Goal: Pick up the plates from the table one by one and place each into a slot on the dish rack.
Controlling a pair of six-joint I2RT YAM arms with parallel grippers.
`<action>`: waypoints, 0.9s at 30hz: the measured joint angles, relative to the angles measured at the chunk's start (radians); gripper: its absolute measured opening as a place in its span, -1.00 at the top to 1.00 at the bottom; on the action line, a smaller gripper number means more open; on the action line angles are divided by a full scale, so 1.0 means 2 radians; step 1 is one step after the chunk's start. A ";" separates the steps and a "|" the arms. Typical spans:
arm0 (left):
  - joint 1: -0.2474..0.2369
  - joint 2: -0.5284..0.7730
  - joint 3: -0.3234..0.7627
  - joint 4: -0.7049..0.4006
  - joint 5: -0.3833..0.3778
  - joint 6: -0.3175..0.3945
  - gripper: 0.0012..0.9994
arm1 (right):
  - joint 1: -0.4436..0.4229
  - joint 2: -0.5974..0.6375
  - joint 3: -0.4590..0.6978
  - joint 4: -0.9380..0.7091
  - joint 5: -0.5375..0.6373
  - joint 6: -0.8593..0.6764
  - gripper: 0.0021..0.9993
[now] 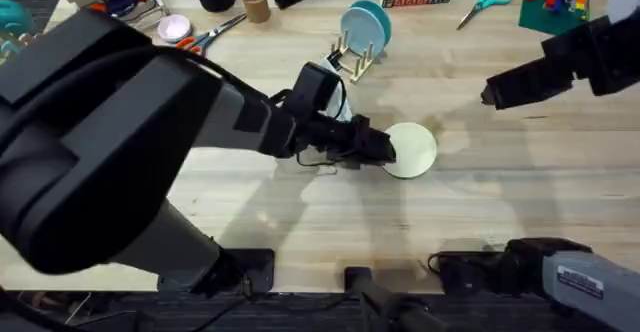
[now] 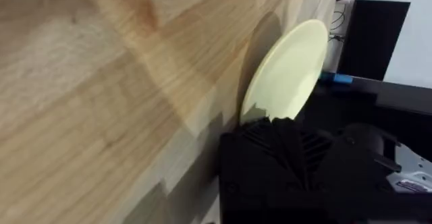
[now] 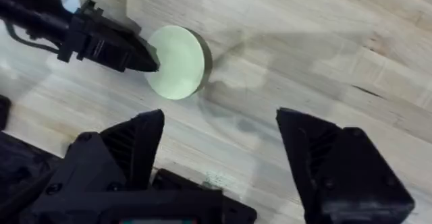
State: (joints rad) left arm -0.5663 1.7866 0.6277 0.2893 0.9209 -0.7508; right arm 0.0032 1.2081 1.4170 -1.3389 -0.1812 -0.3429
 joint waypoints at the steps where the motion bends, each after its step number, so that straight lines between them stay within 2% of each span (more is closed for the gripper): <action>1: 0.000 0.000 0.000 0.000 0.000 -0.001 0.92 | 0.000 0.000 0.000 0.000 -0.001 0.001 -0.99; 7: 0.000 0.000 0.000 0.001 -0.001 -0.003 0.92 | -0.023 0.000 -0.022 0.005 -0.027 0.004 -0.99; 16: -0.001 0.000 0.000 0.006 -0.004 -0.008 0.92 | -0.117 0.000 -0.086 0.042 -0.122 0.005 -0.99; 21: -0.001 0.000 0.000 0.007 -0.008 -0.012 0.92 | -0.150 0.000 -0.143 0.075 -0.168 0.005 -0.99; 27: -0.001 0.000 0.000 0.008 -0.010 -0.014 0.92 | -0.159 0.000 -0.221 0.124 -0.213 0.004 -0.99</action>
State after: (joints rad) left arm -0.5682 1.7866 0.6277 0.3054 0.9016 -0.7792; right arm -0.3149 1.2080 0.9742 -1.0910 -0.6073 -0.3355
